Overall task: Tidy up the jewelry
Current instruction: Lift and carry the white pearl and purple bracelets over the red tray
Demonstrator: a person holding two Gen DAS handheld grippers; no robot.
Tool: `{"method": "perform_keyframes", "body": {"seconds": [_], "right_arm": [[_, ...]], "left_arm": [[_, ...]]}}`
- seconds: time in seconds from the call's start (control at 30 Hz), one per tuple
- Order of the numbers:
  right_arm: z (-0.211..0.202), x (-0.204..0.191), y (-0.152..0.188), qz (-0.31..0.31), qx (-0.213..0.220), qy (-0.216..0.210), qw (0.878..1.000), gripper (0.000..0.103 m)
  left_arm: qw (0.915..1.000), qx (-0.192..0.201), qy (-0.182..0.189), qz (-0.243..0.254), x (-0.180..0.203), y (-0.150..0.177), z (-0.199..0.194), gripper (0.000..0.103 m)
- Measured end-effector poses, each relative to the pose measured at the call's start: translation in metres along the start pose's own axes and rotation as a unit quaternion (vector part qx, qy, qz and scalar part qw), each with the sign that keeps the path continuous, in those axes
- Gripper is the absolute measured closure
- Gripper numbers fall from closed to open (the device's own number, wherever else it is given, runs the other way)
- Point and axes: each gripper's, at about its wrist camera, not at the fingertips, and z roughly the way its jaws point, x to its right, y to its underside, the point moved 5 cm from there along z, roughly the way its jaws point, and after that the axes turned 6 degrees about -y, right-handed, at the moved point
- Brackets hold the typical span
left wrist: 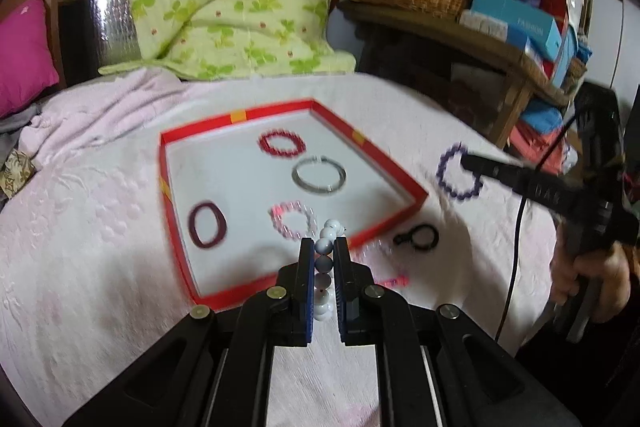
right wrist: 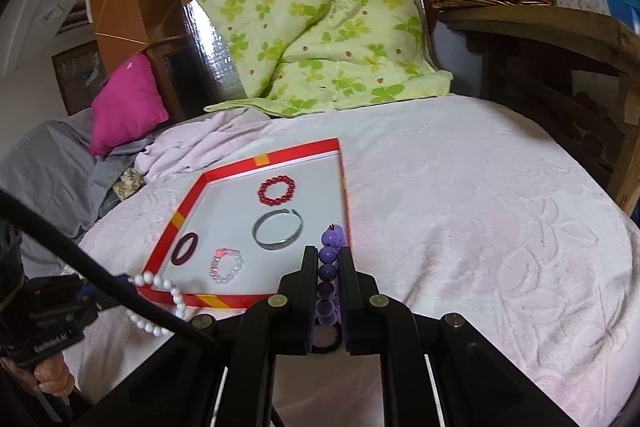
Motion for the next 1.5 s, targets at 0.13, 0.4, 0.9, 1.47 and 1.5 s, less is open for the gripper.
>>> {"method": "perform_keyframes", "body": {"seconds": [0.13, 0.4, 0.9, 1.47, 1.5], "right_arm": [[0.006, -0.008, 0.0, 0.001, -0.003, -0.012, 1.0, 0.093], [0.022, -0.024, -0.014, -0.006, 0.008, -0.03, 0.999, 0.093], [0.085, -0.021, -0.058, 0.067, -0.006, -0.081, 0.995, 0.093], [0.181, -0.007, -0.077, 0.1, -0.057, -0.059, 0.992, 0.092], [0.184, -0.006, -0.077, 0.102, -0.059, -0.057, 0.991, 0.092]], "left_arm": [[0.9994, 0.02, -0.009, -0.026, -0.016, -0.014, -0.003, 0.094], [0.9974, 0.032, -0.035, -0.054, -0.034, -0.038, 0.018, 0.094], [0.9961, 0.007, -0.042, -0.077, -0.057, -0.061, 0.076, 0.094], [0.9966, -0.026, -0.022, -0.076, -0.07, -0.081, 0.125, 0.094], [0.9964, -0.032, -0.022, -0.076, -0.071, -0.08, 0.129, 0.094]]}}
